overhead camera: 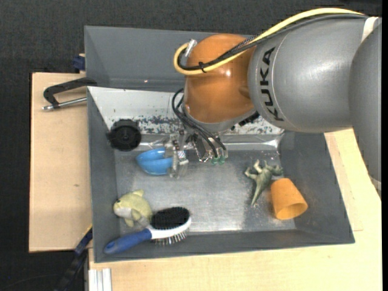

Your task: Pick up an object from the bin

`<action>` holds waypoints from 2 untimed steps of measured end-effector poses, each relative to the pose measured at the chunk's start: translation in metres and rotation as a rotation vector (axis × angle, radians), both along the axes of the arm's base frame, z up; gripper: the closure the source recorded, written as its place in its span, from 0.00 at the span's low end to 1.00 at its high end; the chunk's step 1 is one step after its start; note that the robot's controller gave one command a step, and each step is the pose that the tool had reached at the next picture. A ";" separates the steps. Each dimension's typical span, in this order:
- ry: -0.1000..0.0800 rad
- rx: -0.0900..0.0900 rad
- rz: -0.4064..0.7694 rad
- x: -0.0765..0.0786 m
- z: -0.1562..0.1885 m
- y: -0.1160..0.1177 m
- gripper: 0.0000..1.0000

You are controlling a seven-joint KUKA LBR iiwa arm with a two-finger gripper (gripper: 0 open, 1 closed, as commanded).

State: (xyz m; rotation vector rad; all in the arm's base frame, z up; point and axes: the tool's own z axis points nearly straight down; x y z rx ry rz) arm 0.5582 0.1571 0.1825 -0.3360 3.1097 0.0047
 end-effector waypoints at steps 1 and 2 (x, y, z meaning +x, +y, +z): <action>0.005 0.001 0.120 0.031 0.010 0.076 1.00; -0.004 0.000 0.201 0.029 0.148 0.076 1.00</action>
Offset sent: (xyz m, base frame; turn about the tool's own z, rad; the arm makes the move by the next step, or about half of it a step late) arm 0.0299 0.0712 0.0075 -0.1160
